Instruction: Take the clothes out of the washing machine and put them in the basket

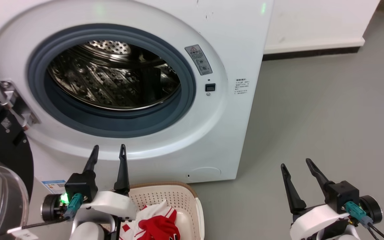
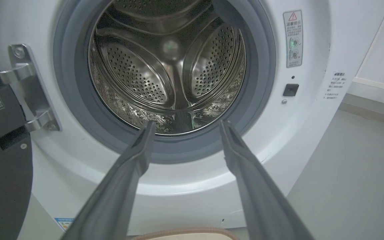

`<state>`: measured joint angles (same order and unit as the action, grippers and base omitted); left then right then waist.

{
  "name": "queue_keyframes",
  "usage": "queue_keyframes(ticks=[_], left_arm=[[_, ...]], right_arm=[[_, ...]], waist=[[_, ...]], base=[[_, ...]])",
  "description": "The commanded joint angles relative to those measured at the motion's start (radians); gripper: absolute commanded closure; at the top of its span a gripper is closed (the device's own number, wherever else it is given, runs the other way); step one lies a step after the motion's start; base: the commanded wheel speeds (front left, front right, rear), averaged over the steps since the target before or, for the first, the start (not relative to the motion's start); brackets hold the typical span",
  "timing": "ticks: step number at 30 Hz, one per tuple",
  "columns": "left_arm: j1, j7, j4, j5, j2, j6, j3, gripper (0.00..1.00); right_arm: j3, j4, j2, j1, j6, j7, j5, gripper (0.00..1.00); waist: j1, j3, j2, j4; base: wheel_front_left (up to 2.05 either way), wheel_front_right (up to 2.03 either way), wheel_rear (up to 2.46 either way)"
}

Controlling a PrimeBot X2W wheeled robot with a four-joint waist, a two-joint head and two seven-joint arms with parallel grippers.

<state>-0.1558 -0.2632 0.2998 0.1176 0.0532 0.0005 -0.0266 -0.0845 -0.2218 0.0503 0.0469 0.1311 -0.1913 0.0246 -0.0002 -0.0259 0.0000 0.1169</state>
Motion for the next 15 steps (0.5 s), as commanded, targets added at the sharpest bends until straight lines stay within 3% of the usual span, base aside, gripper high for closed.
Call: queue_keyframes(ticks=[1, 7, 15], left_arm=[[0.022, -0.002, -0.023, -0.011, 0.008, 0.005, -0.001, 0.0], [0.094, -0.002, -0.132, -0.043, 0.028, 0.016, 0.003, 0.0], [0.181, -0.002, -0.163, -0.036, 0.032, 0.027, -0.001, 0.0]], right_arm=[[0.004, 0.016, 0.0, -0.017, -0.001, 0.004, -0.002, 0.0], [0.02, 0.09, 0.0, -0.054, -0.001, 0.033, -0.011, 0.0], [0.026, 0.131, 0.0, -0.088, -0.001, 0.056, -0.016, 0.0]], waist=[[0.0002, 0.017, 0.0, -0.01], [0.0002, 0.047, 0.0, -0.026], [0.0002, 0.068, 0.0, -0.054]], base=[[0.0, 0.0, 0.0], [0.0, 0.0, 0.0], [0.0, 0.0, 0.0]])
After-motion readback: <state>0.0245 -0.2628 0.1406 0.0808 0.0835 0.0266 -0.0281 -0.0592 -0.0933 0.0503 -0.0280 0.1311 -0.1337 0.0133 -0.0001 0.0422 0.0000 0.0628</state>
